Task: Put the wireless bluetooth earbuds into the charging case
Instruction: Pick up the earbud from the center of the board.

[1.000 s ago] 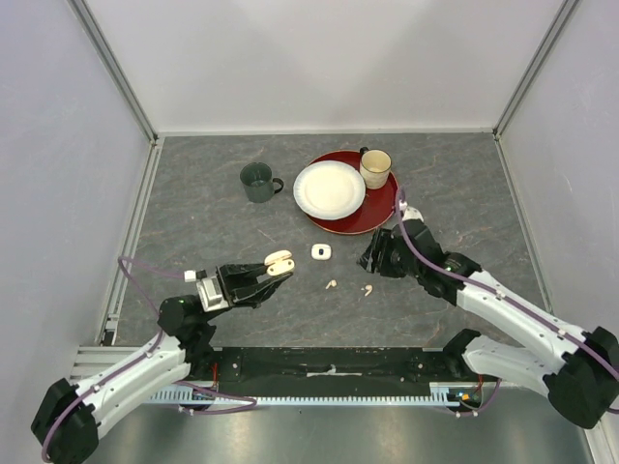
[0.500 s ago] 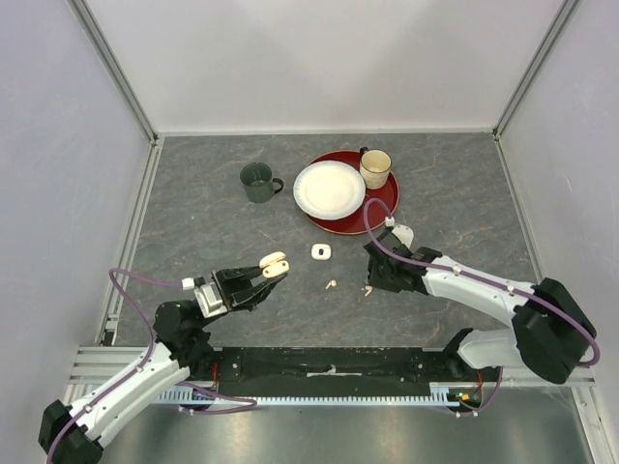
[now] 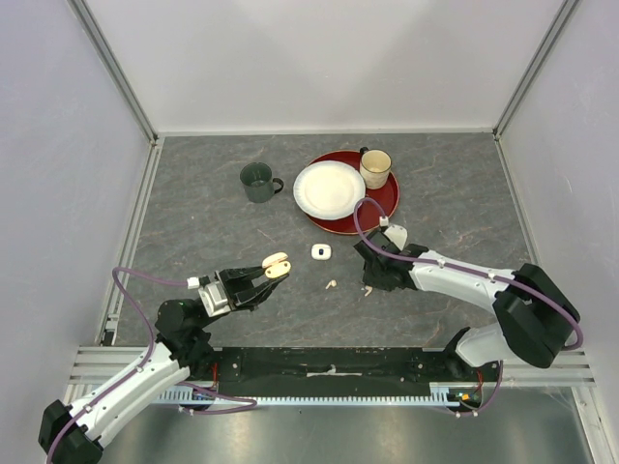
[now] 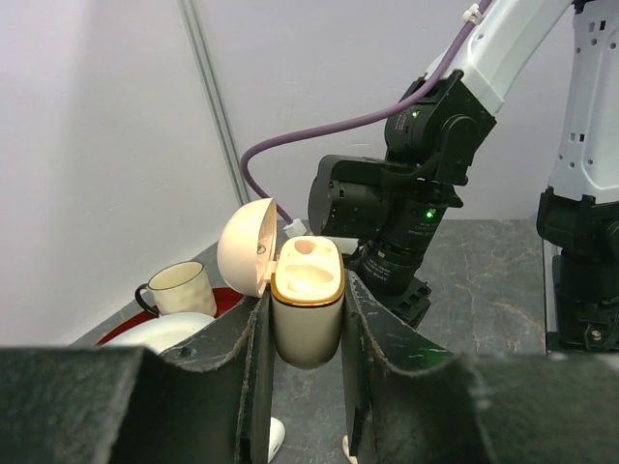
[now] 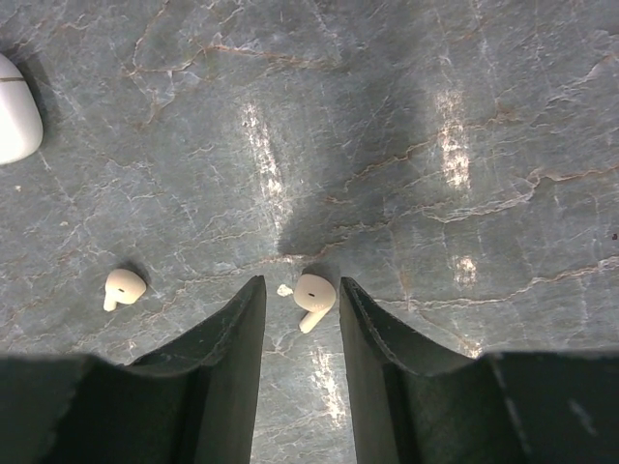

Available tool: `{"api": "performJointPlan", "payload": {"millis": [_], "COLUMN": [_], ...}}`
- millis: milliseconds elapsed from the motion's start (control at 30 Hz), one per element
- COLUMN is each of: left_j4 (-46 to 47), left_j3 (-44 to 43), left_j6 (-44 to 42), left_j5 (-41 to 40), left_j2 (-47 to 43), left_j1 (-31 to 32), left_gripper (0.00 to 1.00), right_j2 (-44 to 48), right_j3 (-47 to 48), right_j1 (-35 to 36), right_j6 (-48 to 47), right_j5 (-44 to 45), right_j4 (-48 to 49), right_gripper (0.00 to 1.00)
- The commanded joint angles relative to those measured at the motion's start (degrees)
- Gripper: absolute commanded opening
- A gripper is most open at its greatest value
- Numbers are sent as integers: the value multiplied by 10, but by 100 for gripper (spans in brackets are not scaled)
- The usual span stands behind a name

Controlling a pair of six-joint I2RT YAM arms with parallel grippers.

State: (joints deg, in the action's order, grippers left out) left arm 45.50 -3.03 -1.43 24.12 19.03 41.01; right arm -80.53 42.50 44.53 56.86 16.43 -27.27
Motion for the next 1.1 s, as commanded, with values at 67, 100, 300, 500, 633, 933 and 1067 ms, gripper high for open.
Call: {"api": "performJointPlan", "payload": {"millis": [67,100,300,500,633,933,1067], "left_j4": [13,13,12,13,13,14,15], "left_j3": [15,14,14,14,14,14,15], "left_j6": [-23,-24,-26,-25,-27,-30,-30], "left_j5": [1,1,0,1,1,0,1], "left_j2": [2,2,2,4,6,10,10], "left_j1": [3,4,3,4,4,4,4], "left_gripper": [2,2,2,2,2,2,2], "right_j2": [-13,-12,-15,-18,-26,-37,-45], "right_j3": [26,26,27,22,20,17,17], "right_j1": [9,10,13,15,19,21,21], "right_j6": [8,8,11,20,23,26,26], "right_j5": [21,26,32,37,37,41,39], "right_j4": [6,5,-2,-9,-8,-9,-6], "right_gripper": [43,43,43,43,43,41,37]}}
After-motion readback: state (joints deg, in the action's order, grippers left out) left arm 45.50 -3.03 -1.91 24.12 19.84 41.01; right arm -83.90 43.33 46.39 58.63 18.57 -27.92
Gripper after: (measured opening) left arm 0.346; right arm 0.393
